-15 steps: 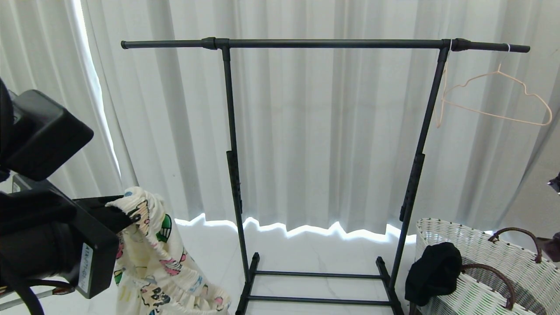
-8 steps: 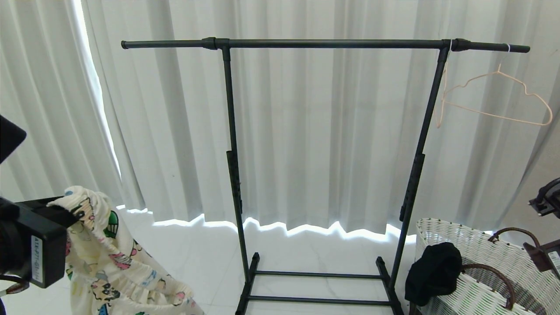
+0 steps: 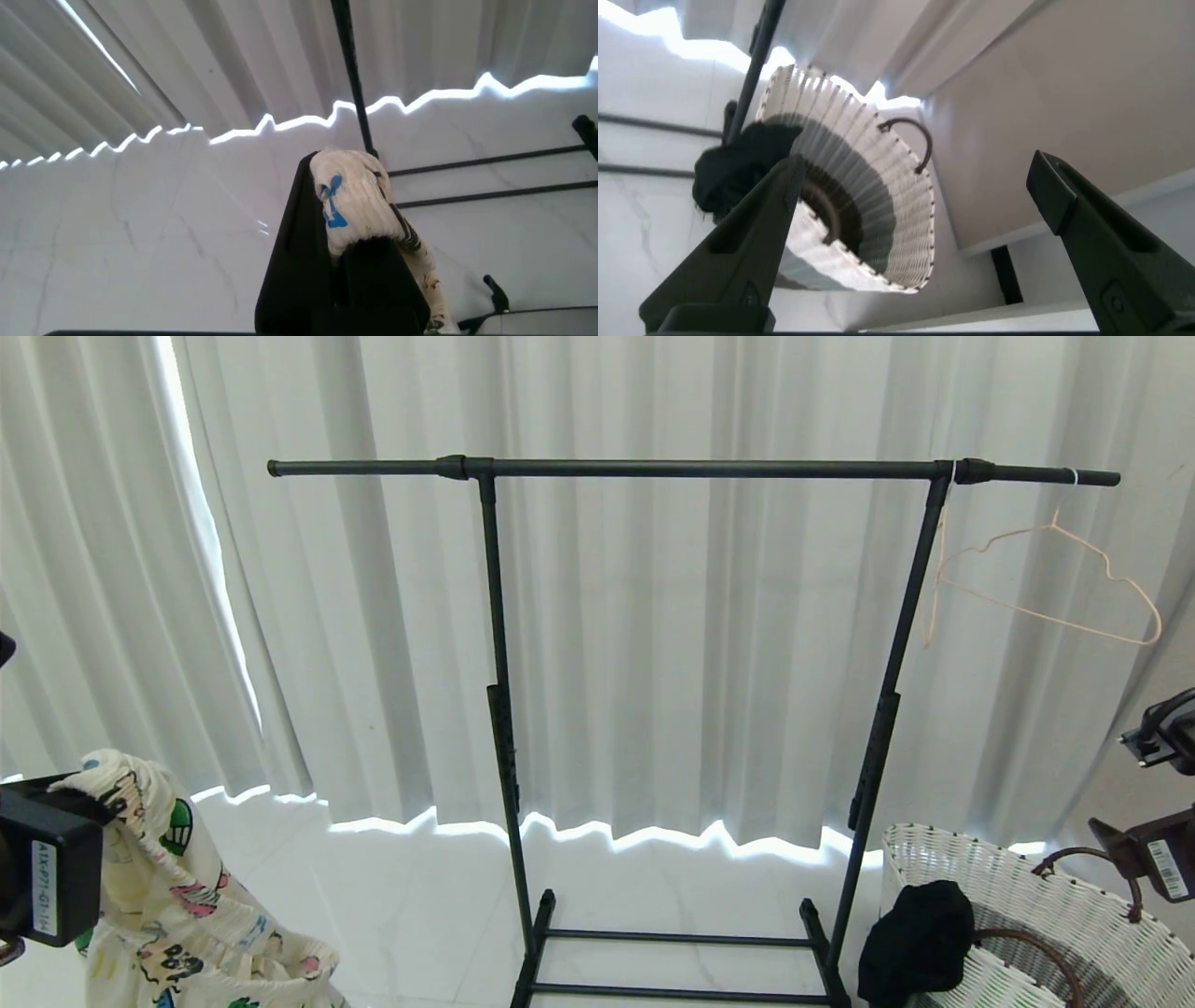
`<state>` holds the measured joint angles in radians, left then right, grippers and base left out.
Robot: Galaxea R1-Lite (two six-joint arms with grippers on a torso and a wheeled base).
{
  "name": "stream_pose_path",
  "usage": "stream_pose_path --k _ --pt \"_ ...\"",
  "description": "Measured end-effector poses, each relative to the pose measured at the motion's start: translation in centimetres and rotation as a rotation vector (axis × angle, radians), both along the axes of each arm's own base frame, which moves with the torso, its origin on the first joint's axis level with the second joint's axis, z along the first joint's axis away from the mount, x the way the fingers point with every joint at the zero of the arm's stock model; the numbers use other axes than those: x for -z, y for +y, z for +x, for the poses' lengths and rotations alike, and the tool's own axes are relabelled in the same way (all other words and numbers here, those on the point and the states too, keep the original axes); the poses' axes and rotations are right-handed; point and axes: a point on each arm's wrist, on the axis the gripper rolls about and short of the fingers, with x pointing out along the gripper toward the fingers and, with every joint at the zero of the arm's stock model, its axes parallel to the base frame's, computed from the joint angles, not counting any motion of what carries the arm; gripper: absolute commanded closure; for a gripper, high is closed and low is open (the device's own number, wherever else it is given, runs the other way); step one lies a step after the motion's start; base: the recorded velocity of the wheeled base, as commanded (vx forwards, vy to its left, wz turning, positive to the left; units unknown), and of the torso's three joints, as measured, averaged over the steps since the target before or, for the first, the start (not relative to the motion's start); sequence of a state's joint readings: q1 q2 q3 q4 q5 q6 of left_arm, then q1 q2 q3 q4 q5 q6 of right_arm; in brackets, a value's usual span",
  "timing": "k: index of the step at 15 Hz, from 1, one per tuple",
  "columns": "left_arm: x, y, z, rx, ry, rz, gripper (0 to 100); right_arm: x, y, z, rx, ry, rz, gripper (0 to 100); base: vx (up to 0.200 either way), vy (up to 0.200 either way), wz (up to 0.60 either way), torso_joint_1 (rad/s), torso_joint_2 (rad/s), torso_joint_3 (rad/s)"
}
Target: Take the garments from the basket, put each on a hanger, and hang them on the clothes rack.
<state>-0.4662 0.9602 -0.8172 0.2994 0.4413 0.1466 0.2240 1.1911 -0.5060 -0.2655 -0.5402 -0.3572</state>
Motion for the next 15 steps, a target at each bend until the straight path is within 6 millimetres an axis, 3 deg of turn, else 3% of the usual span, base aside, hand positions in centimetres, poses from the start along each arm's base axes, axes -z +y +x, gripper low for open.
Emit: stream_pose_path --k 10,15 --pt "1.7 1.3 -0.4 -0.085 0.039 0.092 100 -1.3 0.0 0.5 -0.070 -0.049 0.053 0 0.000 0.000 0.00 0.201 -0.48 -0.282" --pt "2.1 1.5 -0.7 -0.085 0.042 0.087 100 -1.7 0.4 0.7 -0.159 -0.076 0.201 0 0.000 0.000 0.00 0.236 -0.51 -0.285"
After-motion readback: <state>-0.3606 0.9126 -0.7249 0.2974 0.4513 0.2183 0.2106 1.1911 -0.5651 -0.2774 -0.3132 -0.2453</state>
